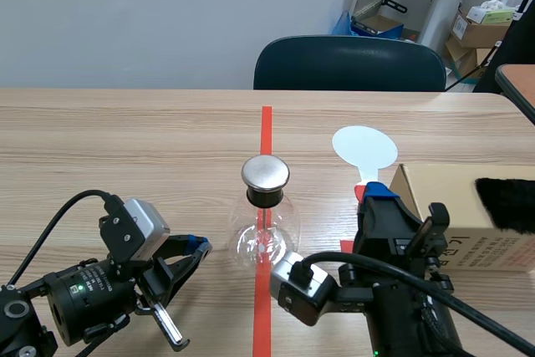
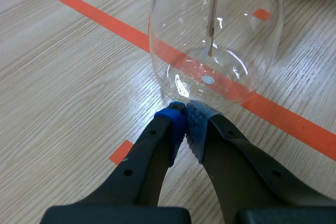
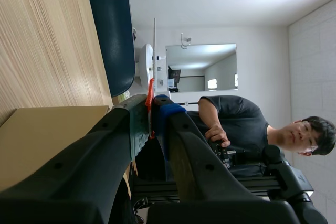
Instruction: Do the electroscope experiment
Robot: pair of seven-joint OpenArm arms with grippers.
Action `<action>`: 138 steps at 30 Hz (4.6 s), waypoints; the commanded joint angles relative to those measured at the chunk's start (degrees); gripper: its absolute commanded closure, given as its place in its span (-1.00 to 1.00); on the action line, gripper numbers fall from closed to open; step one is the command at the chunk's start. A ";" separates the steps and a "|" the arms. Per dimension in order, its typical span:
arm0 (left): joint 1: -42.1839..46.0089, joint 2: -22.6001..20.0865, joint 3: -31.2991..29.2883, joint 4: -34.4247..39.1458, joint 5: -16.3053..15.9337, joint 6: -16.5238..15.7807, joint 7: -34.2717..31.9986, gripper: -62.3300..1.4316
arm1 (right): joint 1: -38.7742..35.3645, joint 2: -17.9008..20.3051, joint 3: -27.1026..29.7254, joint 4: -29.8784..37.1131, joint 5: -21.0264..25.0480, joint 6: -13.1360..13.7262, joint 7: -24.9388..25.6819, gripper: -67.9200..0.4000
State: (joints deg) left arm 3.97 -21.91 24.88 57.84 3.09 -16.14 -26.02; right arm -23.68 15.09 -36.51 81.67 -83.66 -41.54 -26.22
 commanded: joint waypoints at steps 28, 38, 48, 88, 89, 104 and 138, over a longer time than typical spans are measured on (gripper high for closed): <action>-0.15 0.28 0.13 1.05 -0.57 0.11 -0.98 0.84 | 0.52 0.61 0.17 0.87 -0.04 -1.92 -0.24 0.96; -0.15 0.28 0.13 1.05 -0.57 0.11 -0.98 0.84 | 0.52 0.61 0.17 0.87 -0.04 -1.92 -0.22 0.96; -0.15 0.28 0.13 1.05 -0.57 0.11 -0.98 0.84 | 0.52 0.61 0.17 0.87 -0.04 -1.92 -0.04 0.96; 14.82 -14.93 0.07 15.17 -7.65 -4.20 -11.63 0.15 | -9.01 18.78 18.18 7.43 12.57 -3.32 -3.34 0.93; 16.04 -16.28 0.07 16.81 -8.74 -4.20 -11.69 0.15 | -9.01 19.02 19.63 7.43 14.47 -3.32 -1.64 0.93; 30.93 -28.79 0.07 32.79 -14.93 -1.86 -13.99 0.01 | -9.81 -3.23 53.53 1.44 31.91 -3.32 61.64 0.93; 33.46 -29.57 0.00 35.30 -9.27 -1.57 -18.86 -0.56 | -2.82 -9.73 63.93 -20.83 22.16 -3.32 70.99 0.93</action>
State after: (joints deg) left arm 37.30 -51.59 24.95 91.77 -5.65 -17.56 -43.62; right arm -26.85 4.60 26.94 60.27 -61.67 -41.82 43.75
